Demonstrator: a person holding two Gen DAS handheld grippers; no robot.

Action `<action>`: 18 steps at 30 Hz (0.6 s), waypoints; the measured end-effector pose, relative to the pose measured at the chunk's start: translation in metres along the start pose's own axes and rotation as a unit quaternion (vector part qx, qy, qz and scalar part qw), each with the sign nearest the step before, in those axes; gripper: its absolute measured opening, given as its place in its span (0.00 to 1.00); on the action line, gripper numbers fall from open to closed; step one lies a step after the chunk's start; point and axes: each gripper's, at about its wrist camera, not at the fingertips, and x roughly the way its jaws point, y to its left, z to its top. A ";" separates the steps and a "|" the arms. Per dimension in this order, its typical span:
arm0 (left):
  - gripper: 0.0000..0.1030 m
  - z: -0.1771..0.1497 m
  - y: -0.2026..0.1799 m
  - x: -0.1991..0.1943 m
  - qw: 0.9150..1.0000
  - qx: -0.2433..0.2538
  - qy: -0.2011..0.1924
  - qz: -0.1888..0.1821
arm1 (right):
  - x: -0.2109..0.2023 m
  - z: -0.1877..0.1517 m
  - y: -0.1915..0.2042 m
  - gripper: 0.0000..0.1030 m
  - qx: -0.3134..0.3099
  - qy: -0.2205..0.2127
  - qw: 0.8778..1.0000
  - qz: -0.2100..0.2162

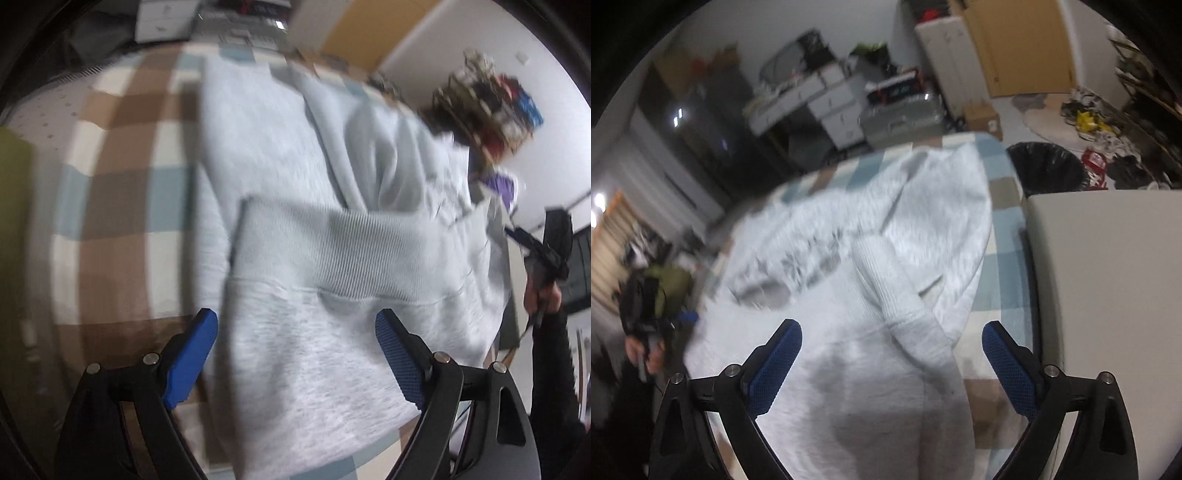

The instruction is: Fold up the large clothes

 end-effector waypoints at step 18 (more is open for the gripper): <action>0.11 -0.036 -0.026 -0.003 0.997 0.066 0.004 0.037 | -0.006 -0.033 0.025 0.15 -0.091 -0.038 0.994 -0.041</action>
